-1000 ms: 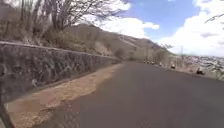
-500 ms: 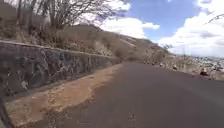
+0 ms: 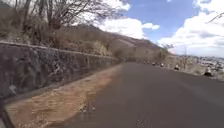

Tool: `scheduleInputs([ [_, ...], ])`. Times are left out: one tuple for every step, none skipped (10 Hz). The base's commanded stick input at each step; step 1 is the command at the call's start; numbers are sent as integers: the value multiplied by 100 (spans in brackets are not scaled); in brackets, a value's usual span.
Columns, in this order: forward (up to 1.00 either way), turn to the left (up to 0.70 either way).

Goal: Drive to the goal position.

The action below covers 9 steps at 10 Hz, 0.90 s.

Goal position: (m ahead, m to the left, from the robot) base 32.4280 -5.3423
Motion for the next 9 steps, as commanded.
scheduleInputs([
  [70, 0],
  [70, 0],
  [70, 0],
  [70, 0],
  [70, 0],
  [70, 0],
  [70, 0],
  [70, 0],
  [70, 0],
])
